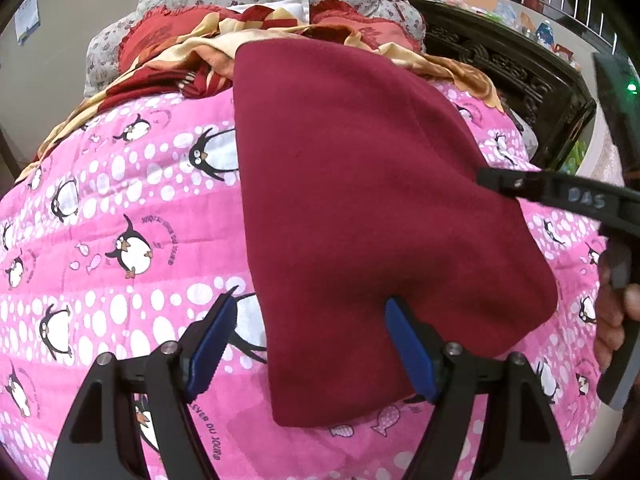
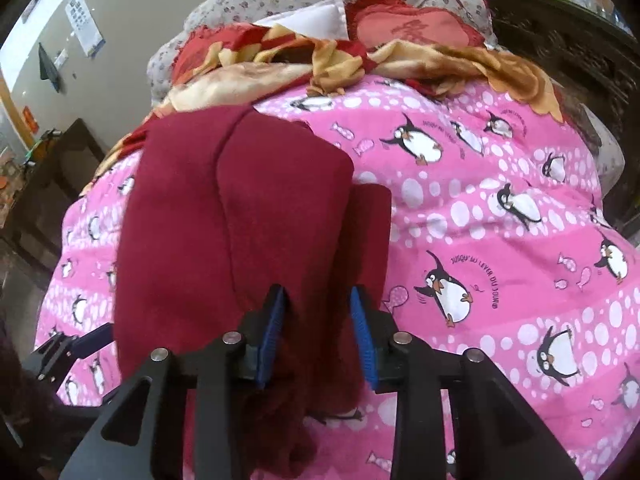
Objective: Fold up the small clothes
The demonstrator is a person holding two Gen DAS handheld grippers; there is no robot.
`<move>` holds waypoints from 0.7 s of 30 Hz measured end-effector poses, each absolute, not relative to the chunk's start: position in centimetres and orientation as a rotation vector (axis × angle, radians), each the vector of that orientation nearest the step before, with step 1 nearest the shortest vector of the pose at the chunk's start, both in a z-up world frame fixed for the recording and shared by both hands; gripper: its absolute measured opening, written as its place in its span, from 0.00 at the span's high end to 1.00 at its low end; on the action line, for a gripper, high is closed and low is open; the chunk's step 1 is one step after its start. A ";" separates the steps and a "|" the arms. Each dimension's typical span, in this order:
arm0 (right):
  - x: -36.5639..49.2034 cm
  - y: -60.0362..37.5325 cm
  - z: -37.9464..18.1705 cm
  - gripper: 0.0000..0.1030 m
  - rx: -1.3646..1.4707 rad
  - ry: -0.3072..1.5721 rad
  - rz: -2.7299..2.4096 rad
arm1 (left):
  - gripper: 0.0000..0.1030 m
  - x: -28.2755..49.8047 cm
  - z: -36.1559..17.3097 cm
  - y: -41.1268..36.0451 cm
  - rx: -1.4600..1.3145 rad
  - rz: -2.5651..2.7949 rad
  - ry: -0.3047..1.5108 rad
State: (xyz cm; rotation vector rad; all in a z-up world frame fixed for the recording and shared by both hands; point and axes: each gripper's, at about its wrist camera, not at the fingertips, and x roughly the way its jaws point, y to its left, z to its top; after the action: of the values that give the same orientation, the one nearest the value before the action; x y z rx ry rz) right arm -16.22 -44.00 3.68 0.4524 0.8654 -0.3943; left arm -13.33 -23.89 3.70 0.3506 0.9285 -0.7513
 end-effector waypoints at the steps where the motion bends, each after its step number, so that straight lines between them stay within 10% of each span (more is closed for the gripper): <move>1: -16.7 -44.0 4.2 0.60 0.468 0.846 -0.388 | 0.22 -13.3 4.1 -23.7 0.341 -0.761 0.924; 6: -18.6 -45.0 4.7 0.34 0.614 0.756 -0.338 | 0.22 -12.0 5.6 -23.0 0.232 -0.827 0.915; 21: -16.8 -49.2 0.0 0.27 0.873 0.689 -0.245 | 0.14 -7.1 3.5 -24.9 0.077 -0.919 1.040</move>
State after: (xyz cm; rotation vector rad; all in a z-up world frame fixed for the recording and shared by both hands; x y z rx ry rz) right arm -16.76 -49.17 0.00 0.8729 0.6895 -0.2455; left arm -7.05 -24.88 3.53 0.0770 1.0397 -0.9195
